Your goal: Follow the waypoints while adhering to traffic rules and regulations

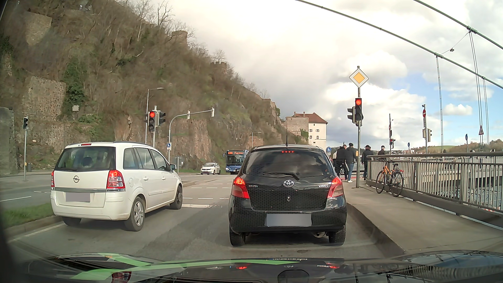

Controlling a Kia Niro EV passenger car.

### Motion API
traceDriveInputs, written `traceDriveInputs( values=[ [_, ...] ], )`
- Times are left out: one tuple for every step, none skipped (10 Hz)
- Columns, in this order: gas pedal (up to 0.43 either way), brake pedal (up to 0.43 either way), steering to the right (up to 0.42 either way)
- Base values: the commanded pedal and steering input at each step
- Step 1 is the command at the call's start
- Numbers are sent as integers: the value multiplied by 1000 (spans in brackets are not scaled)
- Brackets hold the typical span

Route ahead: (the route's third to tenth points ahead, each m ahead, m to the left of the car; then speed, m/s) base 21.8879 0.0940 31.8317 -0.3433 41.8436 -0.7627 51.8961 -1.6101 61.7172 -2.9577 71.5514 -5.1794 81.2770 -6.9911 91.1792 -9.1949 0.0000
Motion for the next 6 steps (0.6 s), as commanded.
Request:
traceDriveInputs(
  values=[
    [0,372,10],
    [0,372,10],
    [0,372,10],
    [0,372,10],
    [0,372,10],
    [0,372,10]
  ],
)
